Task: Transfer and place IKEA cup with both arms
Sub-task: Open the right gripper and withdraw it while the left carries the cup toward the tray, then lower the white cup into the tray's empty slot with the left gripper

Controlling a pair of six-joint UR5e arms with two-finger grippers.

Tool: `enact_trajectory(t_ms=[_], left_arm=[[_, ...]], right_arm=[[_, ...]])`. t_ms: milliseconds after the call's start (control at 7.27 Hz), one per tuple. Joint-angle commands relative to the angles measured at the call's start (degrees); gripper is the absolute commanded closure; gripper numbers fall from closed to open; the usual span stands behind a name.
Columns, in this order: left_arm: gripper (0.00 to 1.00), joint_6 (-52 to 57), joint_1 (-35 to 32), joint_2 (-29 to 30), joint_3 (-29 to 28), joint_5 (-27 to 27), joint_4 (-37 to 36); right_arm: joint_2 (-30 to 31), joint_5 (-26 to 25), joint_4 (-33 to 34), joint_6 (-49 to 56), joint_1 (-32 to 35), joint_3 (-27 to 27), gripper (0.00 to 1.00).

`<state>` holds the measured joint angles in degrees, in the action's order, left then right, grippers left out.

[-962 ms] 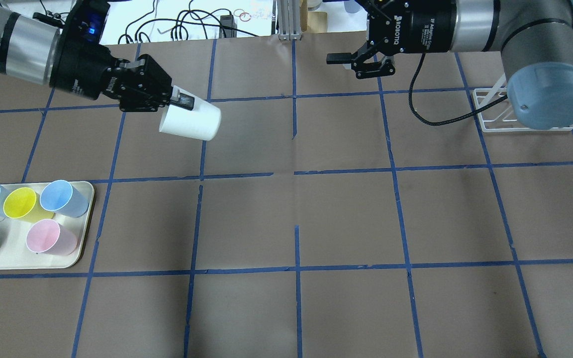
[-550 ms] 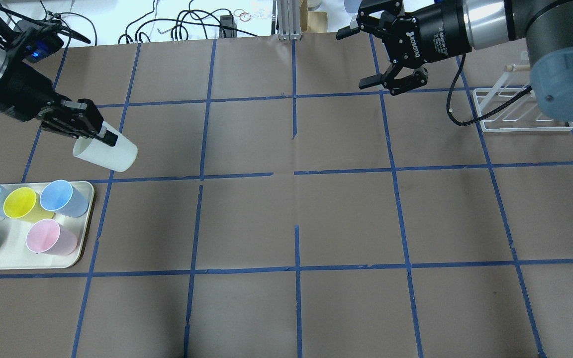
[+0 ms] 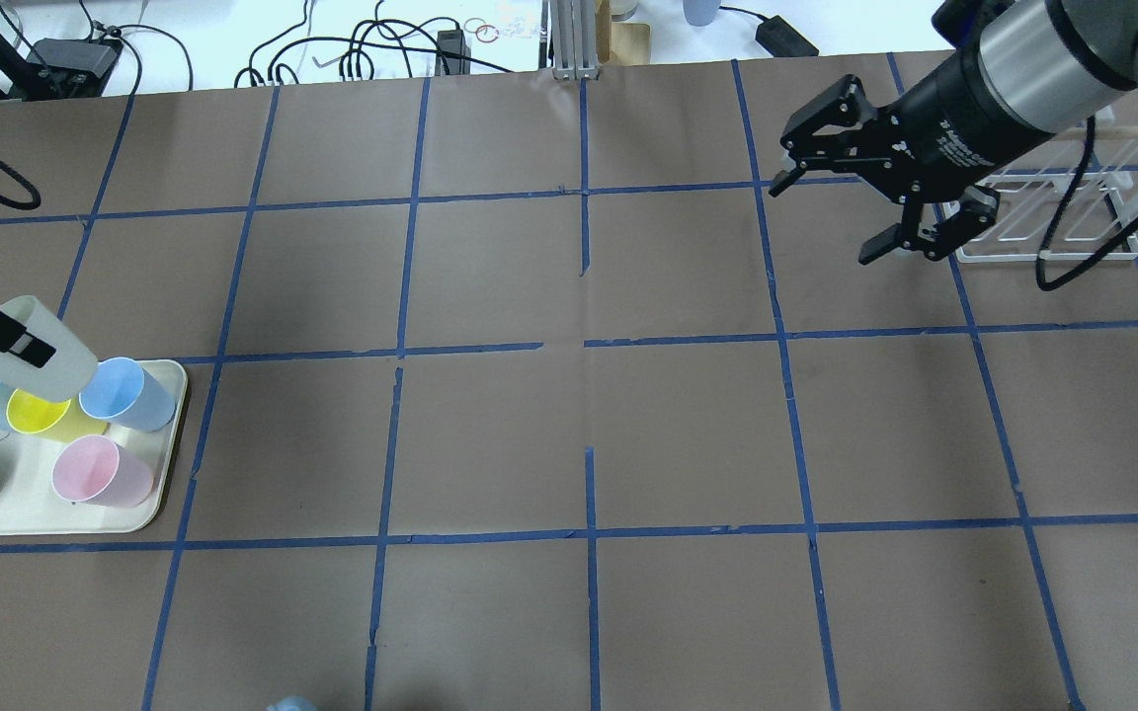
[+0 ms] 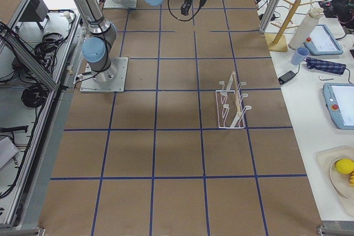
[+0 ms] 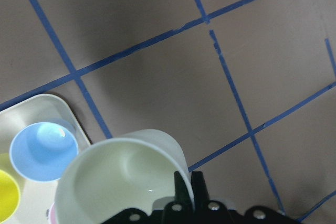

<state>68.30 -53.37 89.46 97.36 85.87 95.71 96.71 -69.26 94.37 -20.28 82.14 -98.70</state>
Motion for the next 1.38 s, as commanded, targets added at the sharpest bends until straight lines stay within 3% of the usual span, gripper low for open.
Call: enact_trajectory(t_ms=[0,275,688,1238], left_arm=[[1.0,14.2,5.9,0.4,2.9,5.0,-6.7],[1.0,25.5,7.3,0.4,8.7,8.7,-16.9],[1.0,30.0,10.2,0.5,18.5,9.2,-30.1],[1.0,30.1,12.7,2.3,21.1,9.1,-33.5]], right_arm=[[1.1,-16.6,-2.2,0.4,5.9,0.5,0.0],[-0.8,-24.2,-1.5,6.6,10.7,0.5,0.0],[-0.9,-23.6,-2.3,9.5,8.4,-0.1,0.0],[-0.1,-21.5,-3.1,10.1,5.9,-0.1,0.0]])
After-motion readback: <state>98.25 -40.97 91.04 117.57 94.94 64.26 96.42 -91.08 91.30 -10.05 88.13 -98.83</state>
